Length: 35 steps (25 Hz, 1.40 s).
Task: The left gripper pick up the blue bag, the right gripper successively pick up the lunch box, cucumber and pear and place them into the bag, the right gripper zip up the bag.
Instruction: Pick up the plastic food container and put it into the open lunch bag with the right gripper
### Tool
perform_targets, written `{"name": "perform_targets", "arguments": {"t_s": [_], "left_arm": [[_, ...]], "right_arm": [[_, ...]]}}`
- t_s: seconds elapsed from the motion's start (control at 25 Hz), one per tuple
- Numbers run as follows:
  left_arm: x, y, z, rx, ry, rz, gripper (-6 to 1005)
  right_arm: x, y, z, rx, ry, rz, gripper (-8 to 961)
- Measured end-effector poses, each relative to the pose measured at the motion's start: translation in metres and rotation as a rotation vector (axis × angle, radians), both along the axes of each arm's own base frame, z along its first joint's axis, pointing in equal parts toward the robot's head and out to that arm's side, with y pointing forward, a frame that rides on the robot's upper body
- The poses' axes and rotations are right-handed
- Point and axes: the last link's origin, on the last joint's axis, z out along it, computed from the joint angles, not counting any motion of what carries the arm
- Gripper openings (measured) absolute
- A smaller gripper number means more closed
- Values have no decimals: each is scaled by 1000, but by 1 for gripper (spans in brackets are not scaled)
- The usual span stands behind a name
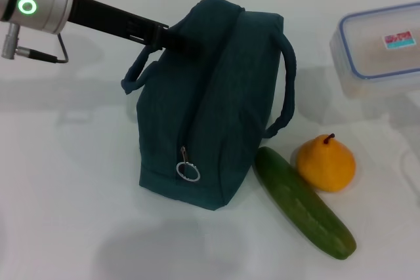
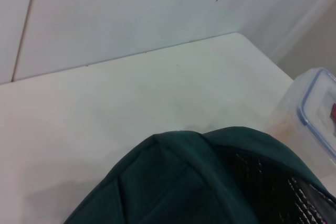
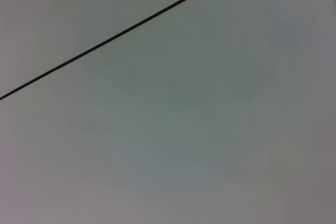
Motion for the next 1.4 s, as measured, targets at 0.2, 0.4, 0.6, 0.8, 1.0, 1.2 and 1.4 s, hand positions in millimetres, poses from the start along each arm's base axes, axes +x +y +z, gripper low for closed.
{"name": "perform_targets", "arguments": {"t_s": [0.2, 0.4, 0.6, 0.8, 1.0, 1.2, 1.4], "left_arm": [[2, 0, 1, -6, 7, -7, 419], [2, 0, 1, -8, 10, -5, 253], [1, 0, 1, -9, 10, -4, 98], [1, 0, 1, -10, 7, 0, 41], [6, 0, 4, 2, -14, 7, 41], [22, -3, 19, 59, -7, -1, 42], [23, -8, 19, 75, -18, 12, 42]], "right_arm": [[3, -3, 0, -2, -1, -8, 97], [3, -3, -1, -5, -2, -7, 97], [3, -4, -1, -6, -3, -6, 96], [2, -4, -1, -7, -2, -6, 96], [1, -4, 0, 0, 3, 5, 96], [-2, -4, 2, 17, 15, 22, 97], [-5, -2, 5, 35, 31, 33, 97]]}}
